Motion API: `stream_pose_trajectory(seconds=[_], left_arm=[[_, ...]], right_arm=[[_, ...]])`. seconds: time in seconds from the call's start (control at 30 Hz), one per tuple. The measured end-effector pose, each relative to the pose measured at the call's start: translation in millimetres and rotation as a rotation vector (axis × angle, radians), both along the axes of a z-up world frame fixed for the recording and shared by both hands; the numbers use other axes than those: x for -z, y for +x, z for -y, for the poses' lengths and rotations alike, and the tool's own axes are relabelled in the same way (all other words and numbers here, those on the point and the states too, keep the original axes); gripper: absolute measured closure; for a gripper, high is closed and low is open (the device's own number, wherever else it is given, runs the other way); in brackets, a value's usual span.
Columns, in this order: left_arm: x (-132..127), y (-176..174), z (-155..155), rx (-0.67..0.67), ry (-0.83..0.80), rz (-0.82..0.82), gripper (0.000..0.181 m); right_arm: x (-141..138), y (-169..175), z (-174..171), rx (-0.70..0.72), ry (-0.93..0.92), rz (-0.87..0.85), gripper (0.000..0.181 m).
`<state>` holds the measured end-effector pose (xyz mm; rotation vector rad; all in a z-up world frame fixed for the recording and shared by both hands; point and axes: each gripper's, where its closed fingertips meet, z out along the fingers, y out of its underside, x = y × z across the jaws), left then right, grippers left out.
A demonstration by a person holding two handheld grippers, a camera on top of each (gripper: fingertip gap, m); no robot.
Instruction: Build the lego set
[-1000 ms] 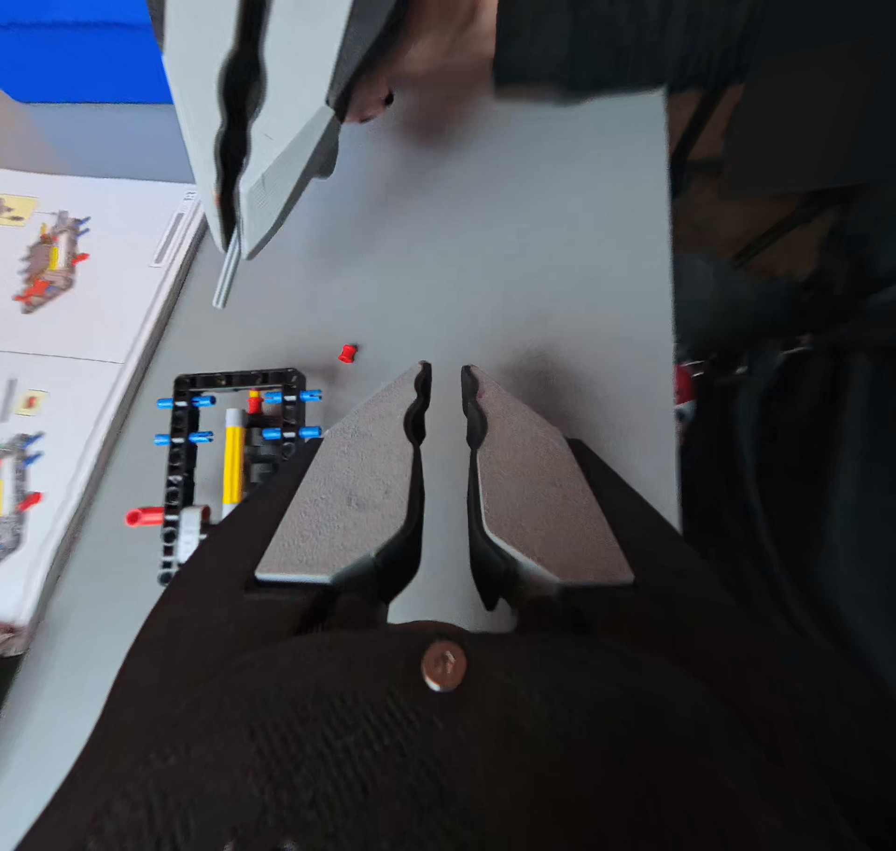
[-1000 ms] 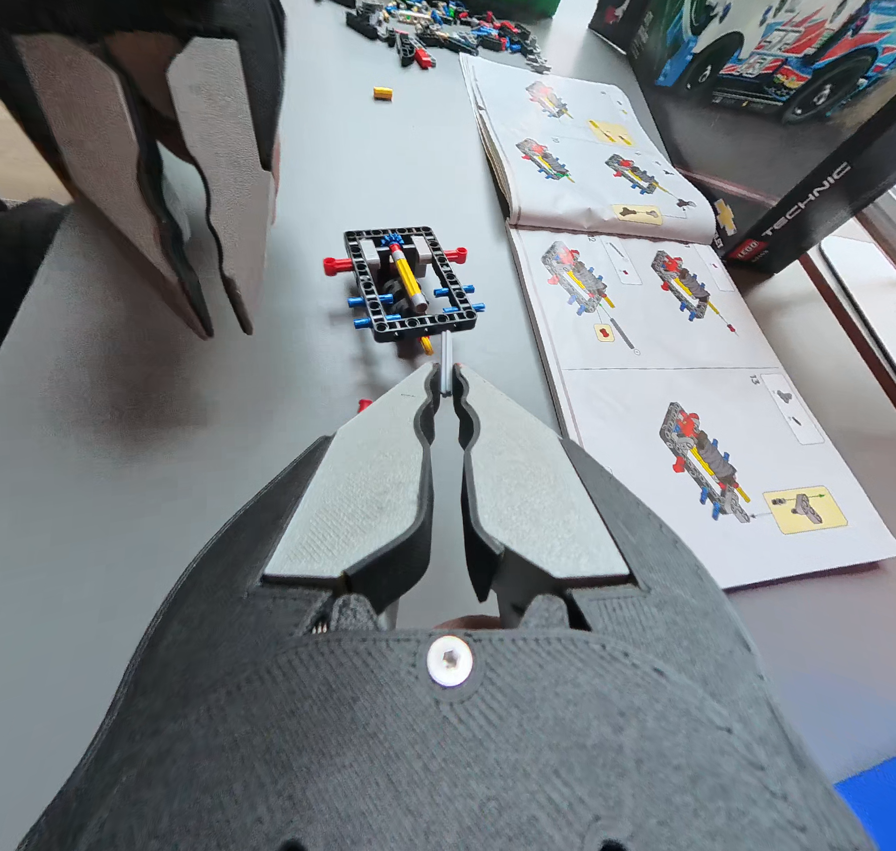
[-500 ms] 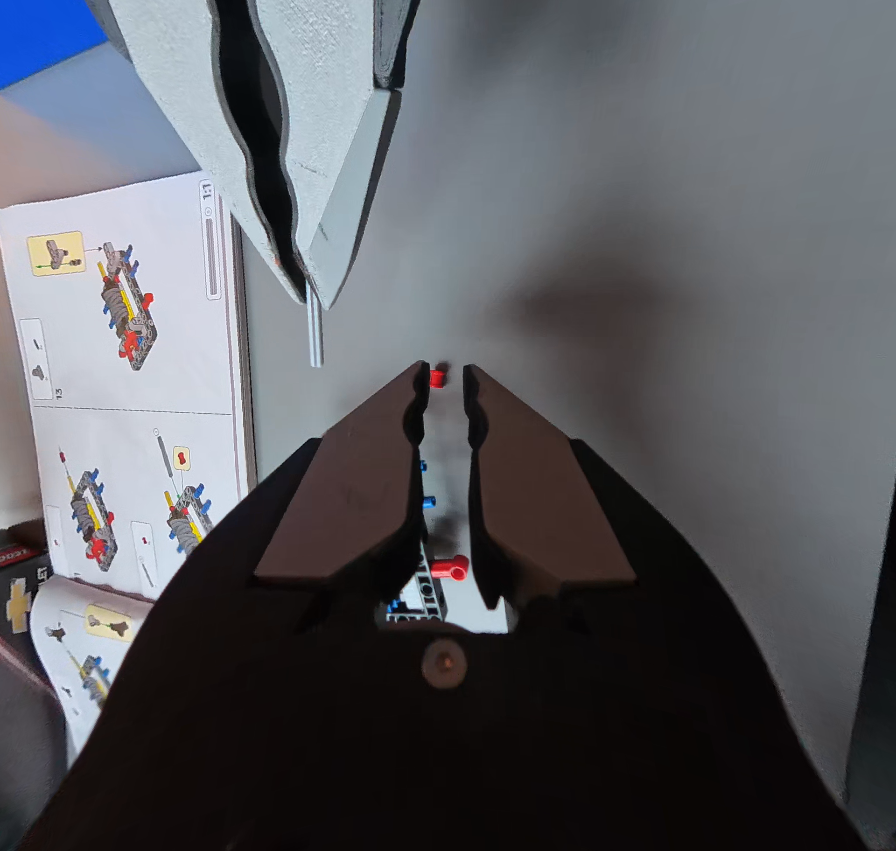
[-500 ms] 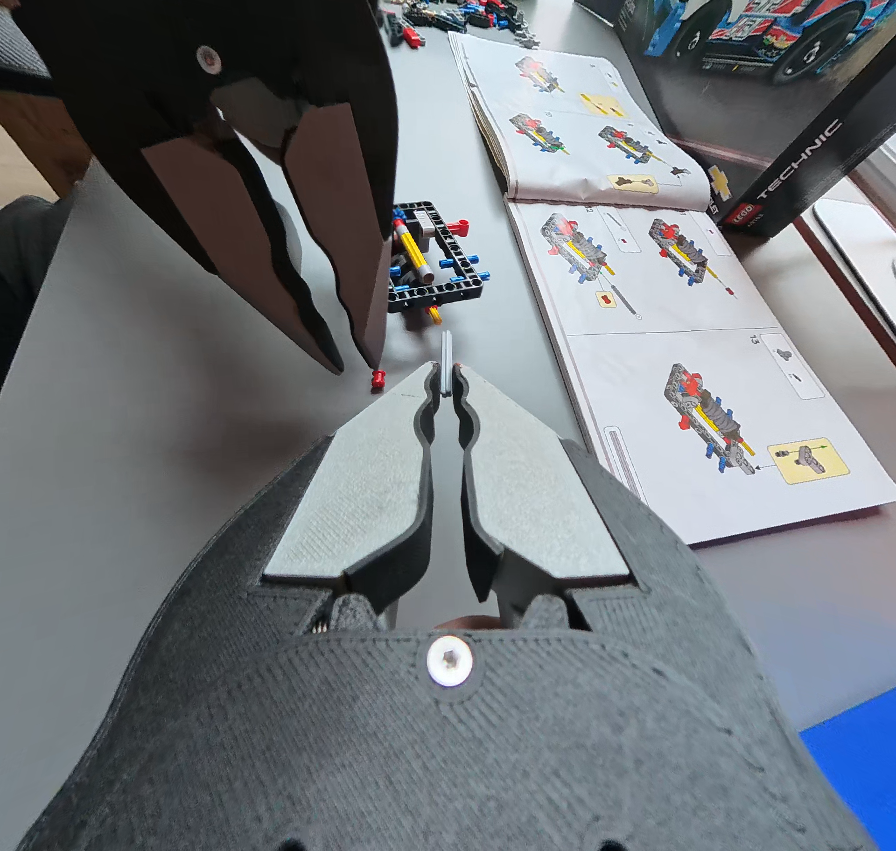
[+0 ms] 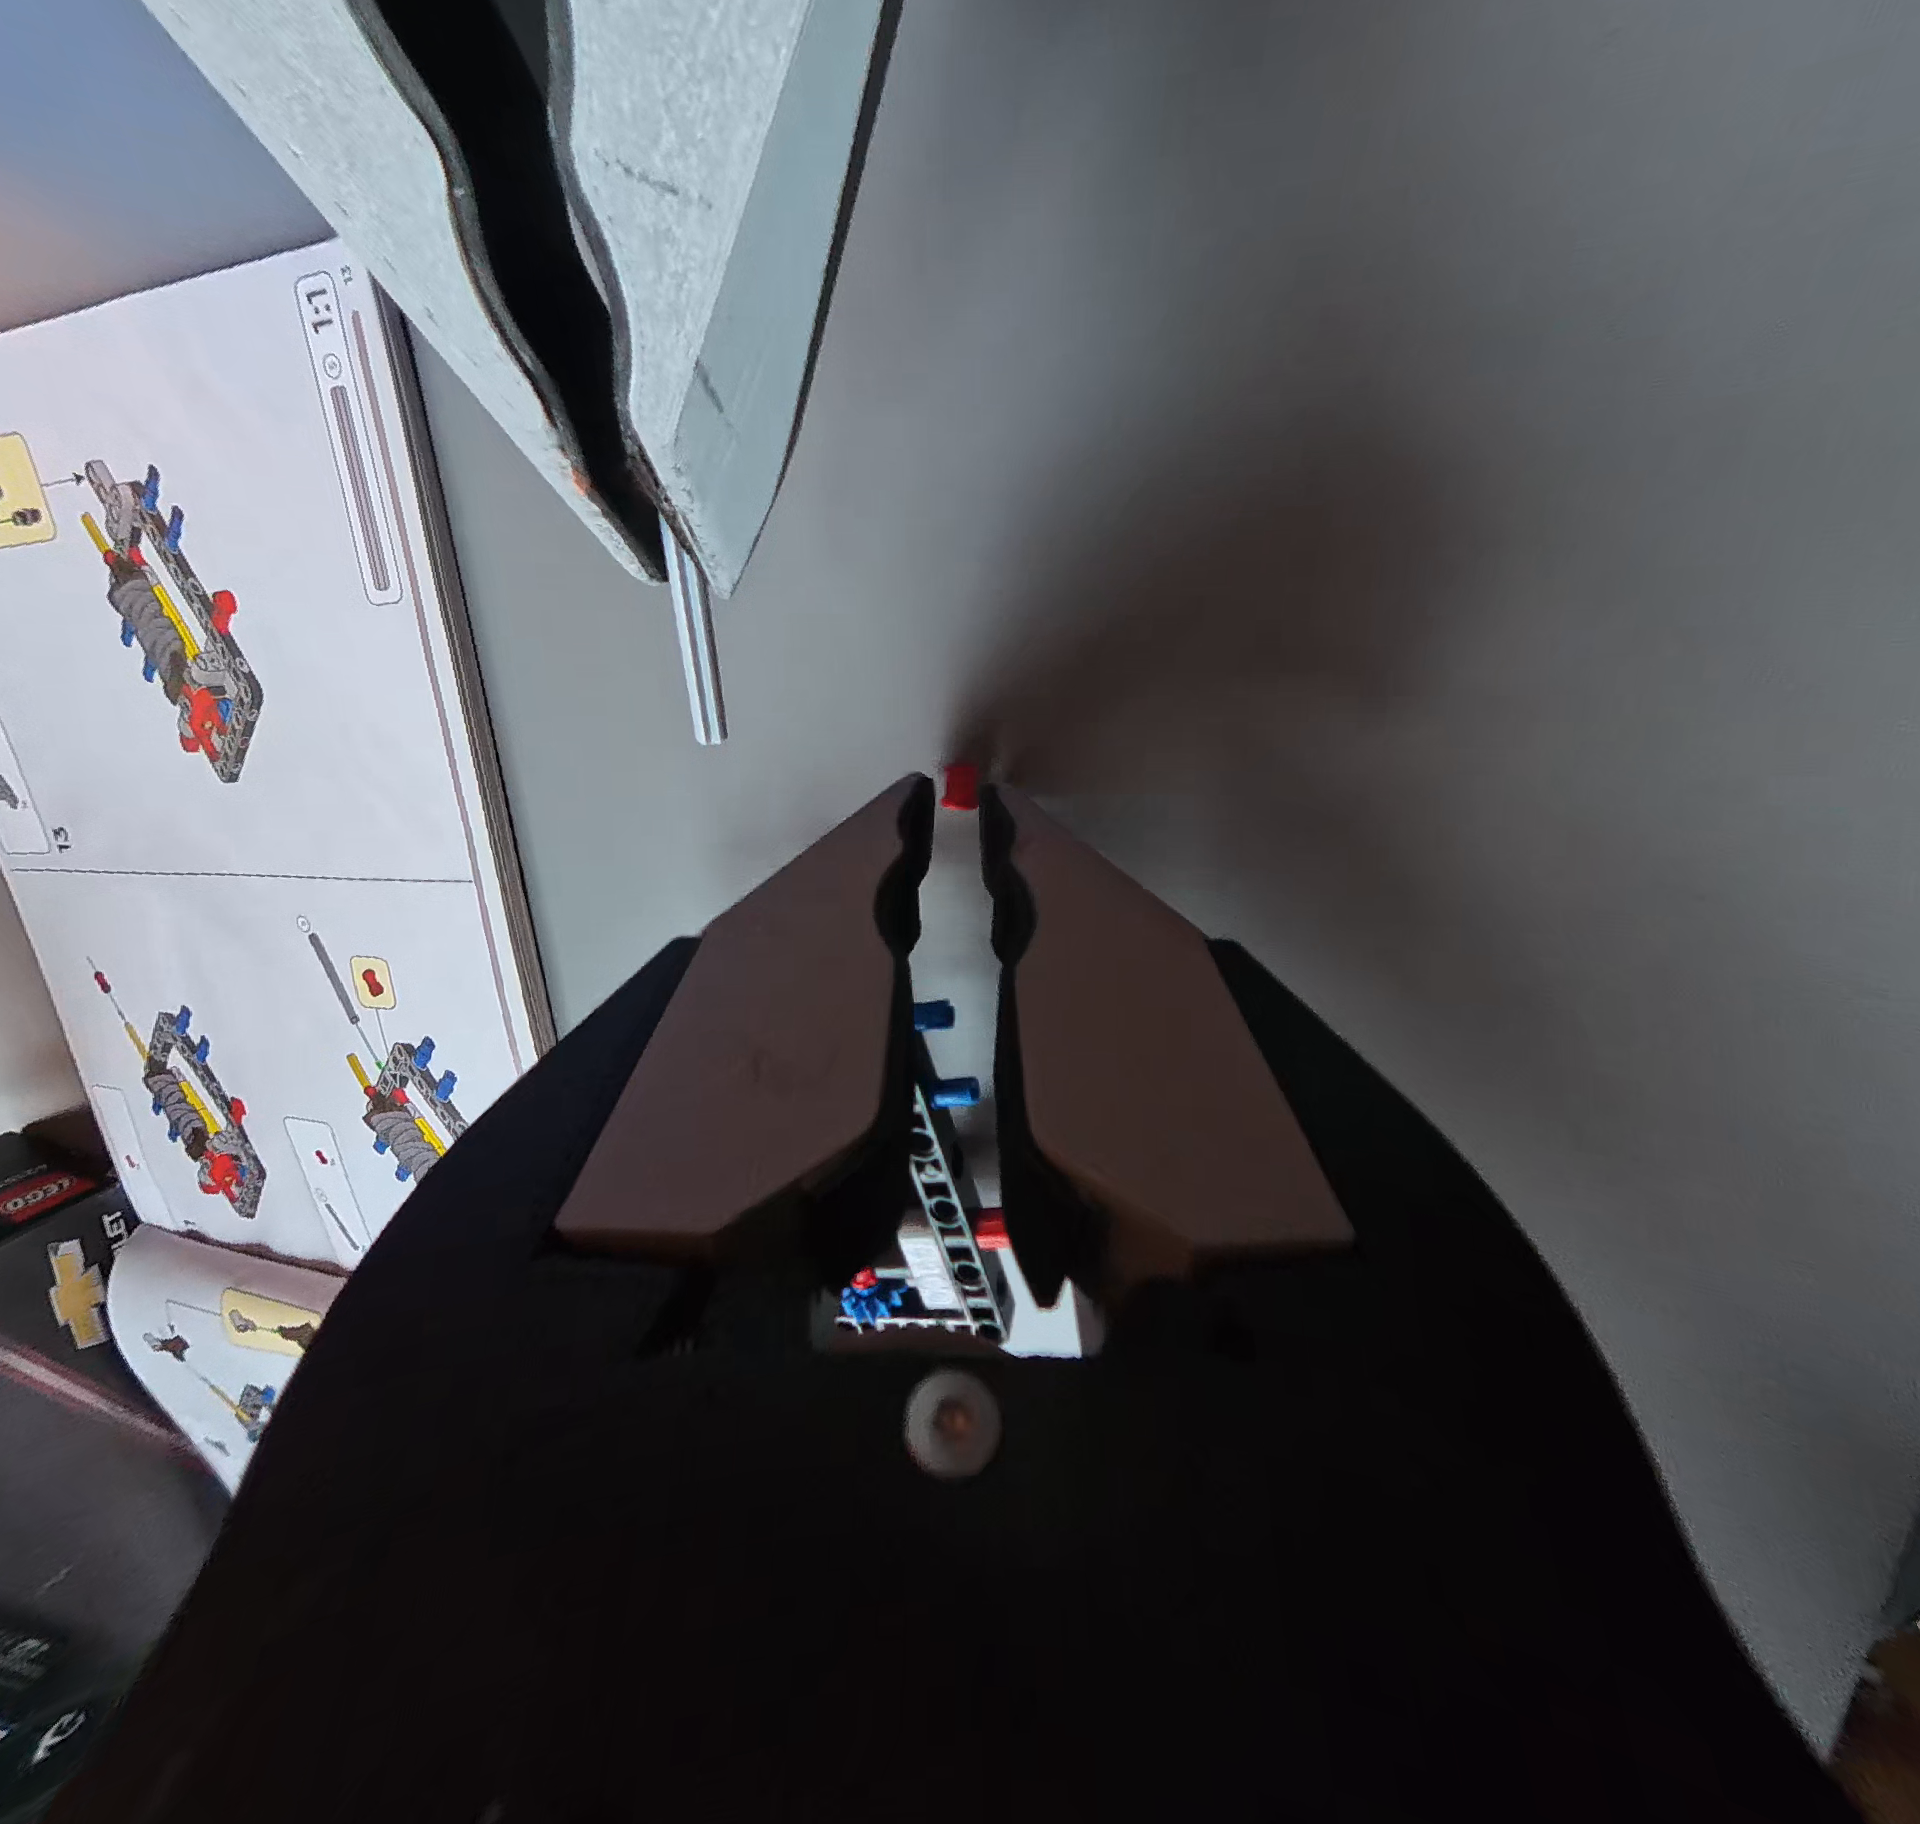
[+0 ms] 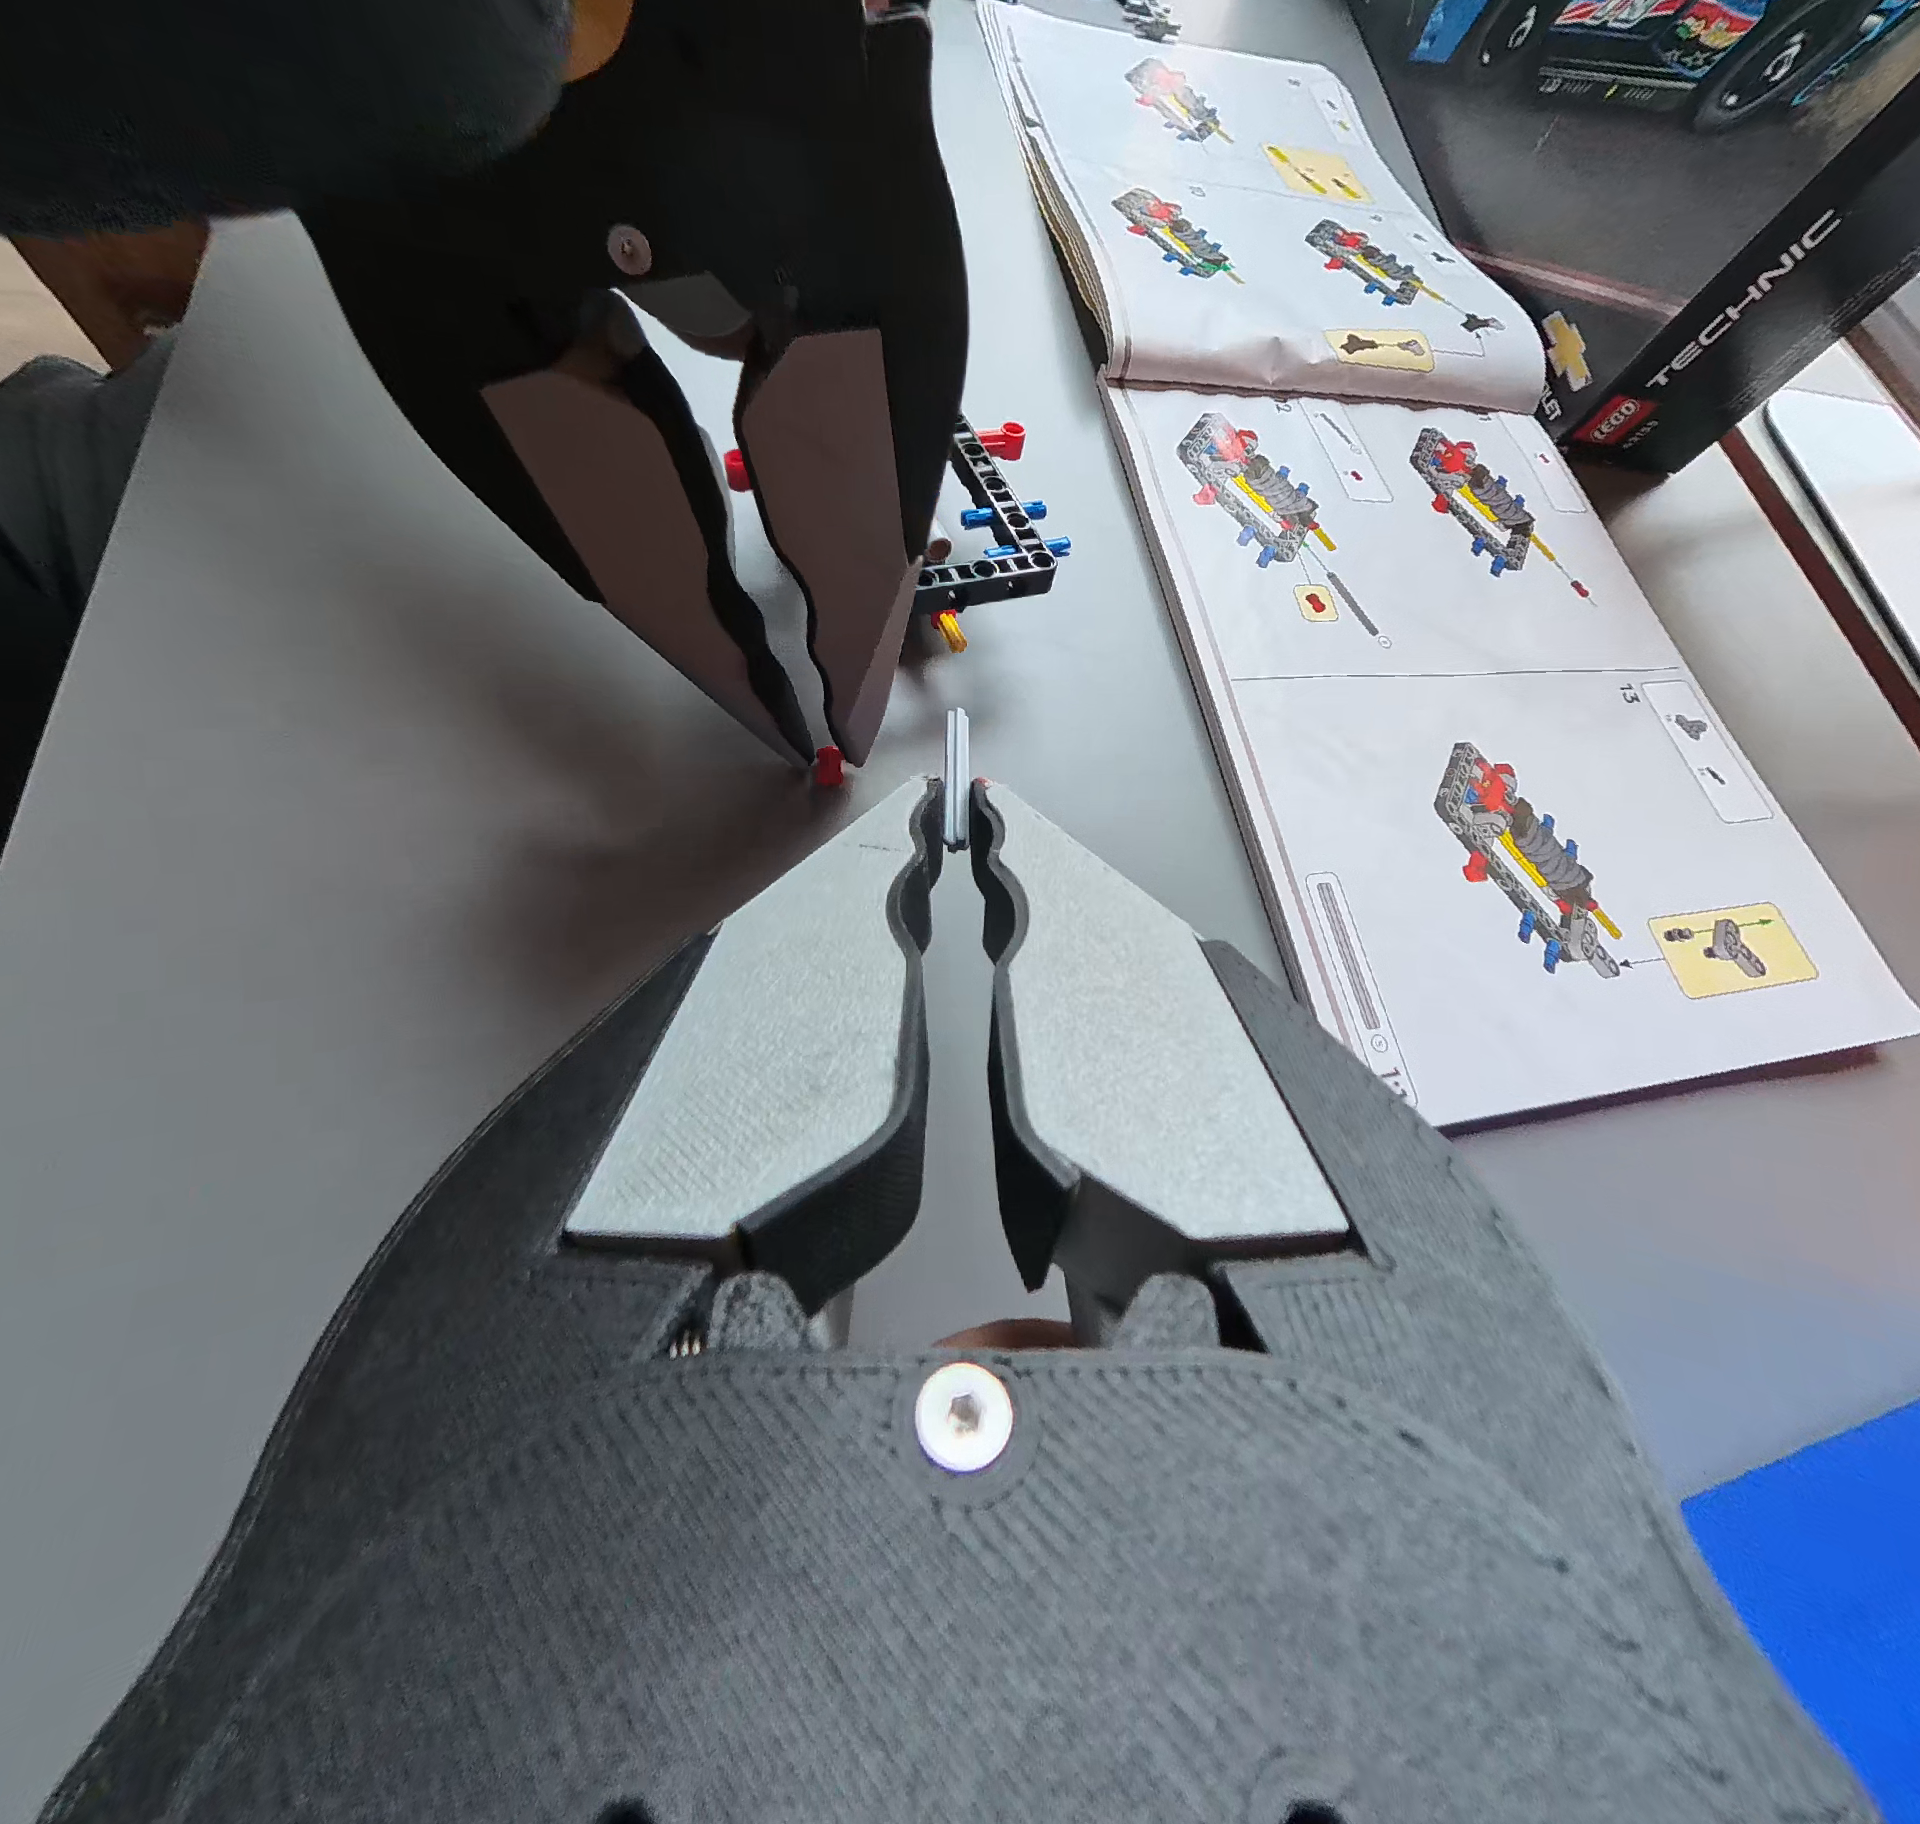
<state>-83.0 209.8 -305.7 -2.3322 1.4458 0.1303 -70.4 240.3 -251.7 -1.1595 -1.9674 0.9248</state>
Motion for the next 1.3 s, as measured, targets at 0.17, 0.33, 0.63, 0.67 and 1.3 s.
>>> stream_pose_trajectory(seconds=[0.17, 0.33, 0.63, 0.67, 1.3], left_arm=[[2, 2, 1, 0.007, -0.009, 0.015, 0.176], [0, 4, -3, 0.006, 0.035, 0.047, 0.176], [-72, -6, 4, -0.036, 0.572, 0.207, 0.176], [-73, -12, 8, -0.054, 0.595, 0.203, 0.176], [-55, -68, 38, -0.159, 0.684, 0.105, 0.177]], right_arm=[[0, 2, -2, 0.005, 0.001, 0.003, 0.179], [1, 5, -5, 0.012, 0.009, 0.015, 0.179], [-9, 7, 10, -0.037, -0.038, -0.017, 0.180], [-7, 7, 11, -0.039, -0.037, -0.010, 0.180], [54, -7, 16, -0.030, -0.001, 0.191, 0.179]])
